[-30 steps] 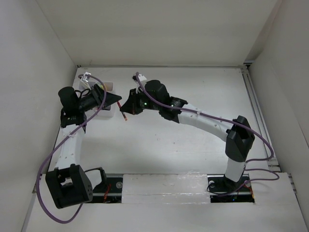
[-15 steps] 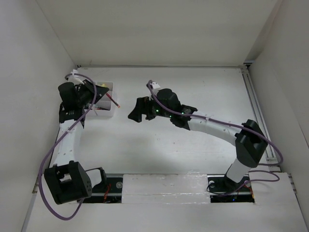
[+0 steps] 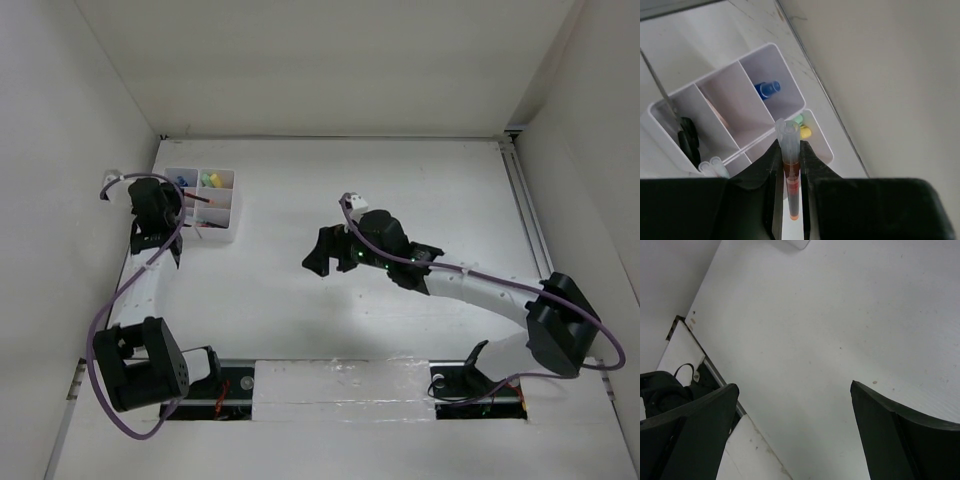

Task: Sort the stationery into containers
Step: Place the pen in the storage box.

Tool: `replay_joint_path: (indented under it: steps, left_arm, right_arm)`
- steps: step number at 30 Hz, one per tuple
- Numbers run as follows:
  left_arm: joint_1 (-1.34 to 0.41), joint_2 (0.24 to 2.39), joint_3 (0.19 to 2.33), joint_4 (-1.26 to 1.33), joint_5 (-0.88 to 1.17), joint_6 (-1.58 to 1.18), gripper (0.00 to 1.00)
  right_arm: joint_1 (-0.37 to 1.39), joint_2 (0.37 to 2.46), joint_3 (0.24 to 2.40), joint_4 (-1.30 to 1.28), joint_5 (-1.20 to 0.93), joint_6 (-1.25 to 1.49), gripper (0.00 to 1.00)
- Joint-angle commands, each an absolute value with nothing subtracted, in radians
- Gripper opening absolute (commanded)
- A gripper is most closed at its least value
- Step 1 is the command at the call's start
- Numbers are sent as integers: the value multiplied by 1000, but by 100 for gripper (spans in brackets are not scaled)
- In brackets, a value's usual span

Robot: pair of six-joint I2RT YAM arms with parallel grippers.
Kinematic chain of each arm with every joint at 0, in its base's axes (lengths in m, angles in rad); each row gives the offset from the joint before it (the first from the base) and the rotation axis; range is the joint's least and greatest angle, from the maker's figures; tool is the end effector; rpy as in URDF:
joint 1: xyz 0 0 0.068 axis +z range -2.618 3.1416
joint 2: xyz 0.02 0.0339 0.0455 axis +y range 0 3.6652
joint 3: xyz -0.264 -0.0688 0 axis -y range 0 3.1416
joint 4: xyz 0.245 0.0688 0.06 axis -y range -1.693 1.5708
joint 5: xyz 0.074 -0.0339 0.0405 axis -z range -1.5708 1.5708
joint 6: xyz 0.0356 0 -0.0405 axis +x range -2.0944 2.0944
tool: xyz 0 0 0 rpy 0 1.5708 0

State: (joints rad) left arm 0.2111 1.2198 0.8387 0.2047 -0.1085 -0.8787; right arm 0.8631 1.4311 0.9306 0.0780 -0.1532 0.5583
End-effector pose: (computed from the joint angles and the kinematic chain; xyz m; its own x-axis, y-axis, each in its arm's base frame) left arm 0.2795 0.0638 0.3068 0.1311 -0.7547 -0.6429 -0.3316 0.5778 -0.7458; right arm 0.2082 0.2517 0.2652 -0.6718 0.0201 -0.7404 -0.5725 0.6203 0.5362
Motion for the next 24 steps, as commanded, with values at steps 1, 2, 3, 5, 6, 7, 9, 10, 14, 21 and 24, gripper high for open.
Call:
replay_joint_path:
  steps: [1,2,3,5,6,7,9,10,14,21,24]
  left_arm:
    - [213,1209,801,346,-227,-904,0]
    - [213,1209,787,365,-227,-891,0]
    - [213,1219,775,376,-227,-891,0]
    - [198,1239,749,403,-227,-891,0]
    - [189,1250,739,414,-251,-891,0]
    - [157,1279,739,414,-261,-881,0]
    - [143,1307,750,401,-284,-881,0]
    - [143,1316,750,400,-284,-890,0]
    - [133,1316,748,425,-284,-881,0]
    - [133,1338,762,414,-293,-868,0]
    - [133,1362,753,414,-281,-868,0]
  right_arm:
    - [859,1387,893,127,-153,535,100]
    - [859,1387,893,127,-153,535,100]
    - [859,1387,884,127,-153,535,100]
    - [859,1378,874,127,-153,526,100]
    - [859,1378,874,127,-153,526,100]
    - [859,1378,874,127,-153,526,100]
    - [859,1378,865,127,-153,526,100]
    - [859,1378,865,127,-163,526,100]
    - [859,1368,854,127,-173,526,100]
    - [859,1359,845,127,-173,526,100]
    - [859,1359,845,127,-173,526,100]
